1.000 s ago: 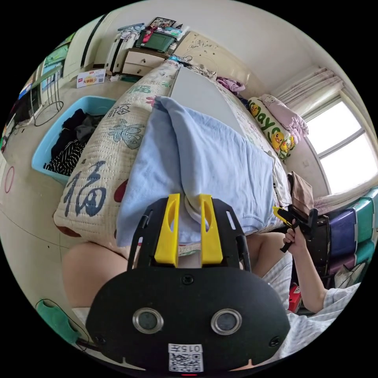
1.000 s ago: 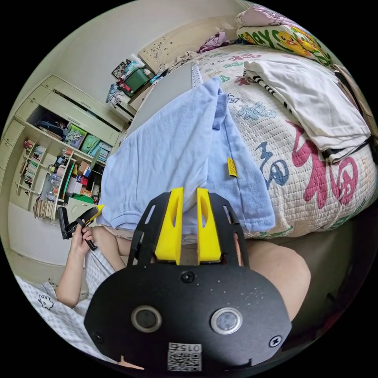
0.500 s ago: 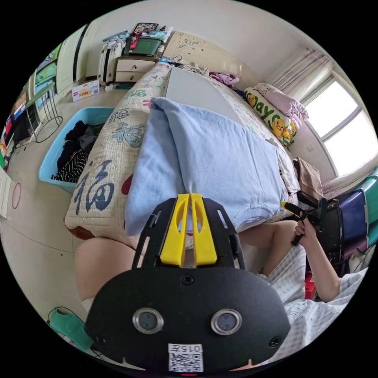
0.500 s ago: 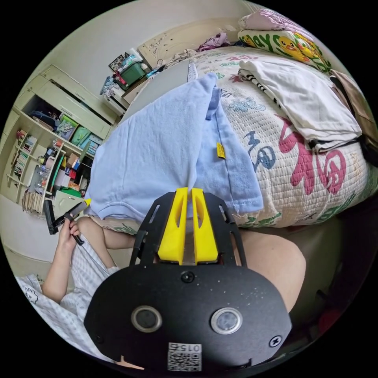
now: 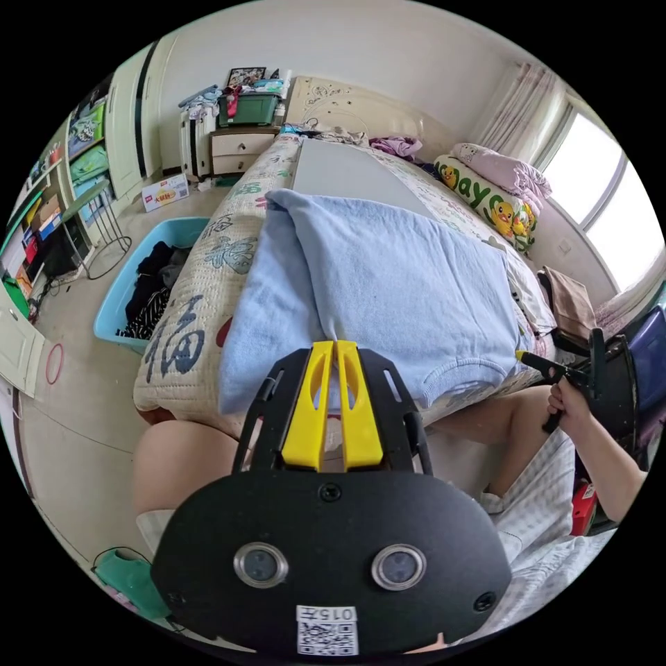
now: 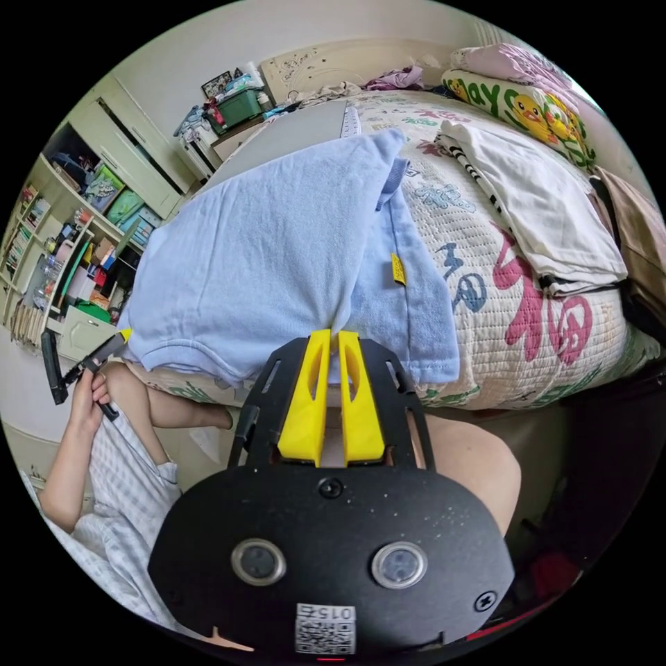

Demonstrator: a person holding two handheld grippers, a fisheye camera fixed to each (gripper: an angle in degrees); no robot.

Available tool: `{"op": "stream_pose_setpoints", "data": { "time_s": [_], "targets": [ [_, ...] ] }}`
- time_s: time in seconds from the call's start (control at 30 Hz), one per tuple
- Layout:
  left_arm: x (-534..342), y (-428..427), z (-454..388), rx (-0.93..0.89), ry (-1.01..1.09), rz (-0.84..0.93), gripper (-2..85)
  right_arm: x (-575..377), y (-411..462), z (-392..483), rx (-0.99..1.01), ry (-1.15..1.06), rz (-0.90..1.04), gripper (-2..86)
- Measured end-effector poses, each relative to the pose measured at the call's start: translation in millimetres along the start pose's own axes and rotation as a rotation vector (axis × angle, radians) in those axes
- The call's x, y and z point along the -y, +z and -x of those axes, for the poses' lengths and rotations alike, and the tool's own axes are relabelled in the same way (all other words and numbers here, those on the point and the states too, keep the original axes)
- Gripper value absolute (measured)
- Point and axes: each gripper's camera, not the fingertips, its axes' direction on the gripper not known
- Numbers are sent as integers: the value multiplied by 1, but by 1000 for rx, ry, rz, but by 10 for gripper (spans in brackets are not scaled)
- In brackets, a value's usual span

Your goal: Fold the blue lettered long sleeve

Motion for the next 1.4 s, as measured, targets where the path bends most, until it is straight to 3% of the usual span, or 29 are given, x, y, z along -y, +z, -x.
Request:
{"op": "stream_pose_setpoints", "data": {
  "time_s": [0.23, 0.5, 0.67, 0.83, 1.17, 1.4],
  "targets": [
    [13, 10, -16, -26, -13, 13, 1, -25, 13, 41, -170, -76, -3, 19],
    [46, 14, -39, -31, -46, 140, 63, -72, 10, 25, -154, -48, -69, 71],
    [86, -20, -85, -27, 120, 11, 68, -147, -24, -36, 17, 119, -341, 83],
    [167, -15, -167, -101, 306, -9, 73, -188, -10, -103, 130, 261, -369, 122],
    [311, 131, -409, -135, 617, 143, 96, -216, 39, -182, 309, 407, -272, 112],
    [362, 262, -501, -50, 602, 340, 118, -235, 43, -228, 376, 445, -267, 50]
  ]
}}
